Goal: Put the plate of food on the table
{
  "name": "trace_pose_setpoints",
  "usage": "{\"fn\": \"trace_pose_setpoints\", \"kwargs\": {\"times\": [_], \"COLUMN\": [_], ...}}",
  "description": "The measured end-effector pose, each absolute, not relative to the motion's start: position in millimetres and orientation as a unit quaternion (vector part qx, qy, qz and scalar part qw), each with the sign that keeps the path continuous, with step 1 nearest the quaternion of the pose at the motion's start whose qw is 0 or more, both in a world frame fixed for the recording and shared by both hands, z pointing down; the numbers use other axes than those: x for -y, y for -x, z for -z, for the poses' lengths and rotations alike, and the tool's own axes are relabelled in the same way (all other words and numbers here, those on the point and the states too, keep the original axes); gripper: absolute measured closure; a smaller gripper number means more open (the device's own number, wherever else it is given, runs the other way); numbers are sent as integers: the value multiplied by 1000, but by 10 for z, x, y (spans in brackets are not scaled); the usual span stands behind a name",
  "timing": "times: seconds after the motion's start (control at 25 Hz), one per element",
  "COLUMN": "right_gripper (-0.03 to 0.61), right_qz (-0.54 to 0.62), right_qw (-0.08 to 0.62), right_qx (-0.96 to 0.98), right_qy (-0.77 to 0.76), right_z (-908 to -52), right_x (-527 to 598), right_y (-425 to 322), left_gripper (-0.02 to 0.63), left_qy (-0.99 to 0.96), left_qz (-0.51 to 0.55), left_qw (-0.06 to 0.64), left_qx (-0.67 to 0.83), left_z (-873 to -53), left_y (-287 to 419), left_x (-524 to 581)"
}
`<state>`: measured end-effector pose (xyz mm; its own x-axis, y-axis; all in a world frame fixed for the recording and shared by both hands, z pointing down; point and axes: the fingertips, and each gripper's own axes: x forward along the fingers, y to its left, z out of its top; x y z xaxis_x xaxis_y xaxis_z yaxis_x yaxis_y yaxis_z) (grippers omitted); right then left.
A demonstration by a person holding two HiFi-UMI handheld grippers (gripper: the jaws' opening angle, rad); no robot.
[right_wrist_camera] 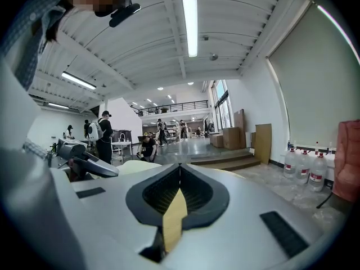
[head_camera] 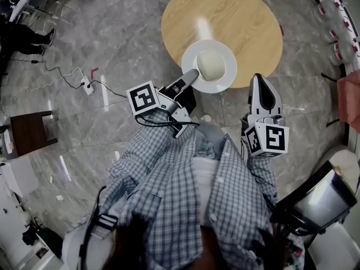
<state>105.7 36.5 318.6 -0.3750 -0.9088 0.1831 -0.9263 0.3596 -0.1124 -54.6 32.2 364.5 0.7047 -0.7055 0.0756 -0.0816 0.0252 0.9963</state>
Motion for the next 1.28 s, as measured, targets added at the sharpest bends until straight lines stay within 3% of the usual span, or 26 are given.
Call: {"fn": "trace_pose_setpoints", "kwargs": {"times": [0.76,1.28], "right_gripper": [571,571], "right_qz": [-119,-172], "right_qw": [50,40], "right_qx": [802,767], "right_qy": [-583,-616], "right_z": [-3286,-3389], "right_x": [-411,606], "right_y": [-1176,-1380], "left_gripper": [584,584], "left_qy": [-667,-682], "left_qz": [219,189], "left_qw": [653,664], "left_qx": [286,241], "left_z": [-3625,-3643], "left_y": [454,182], "left_x": [-189,858]}}
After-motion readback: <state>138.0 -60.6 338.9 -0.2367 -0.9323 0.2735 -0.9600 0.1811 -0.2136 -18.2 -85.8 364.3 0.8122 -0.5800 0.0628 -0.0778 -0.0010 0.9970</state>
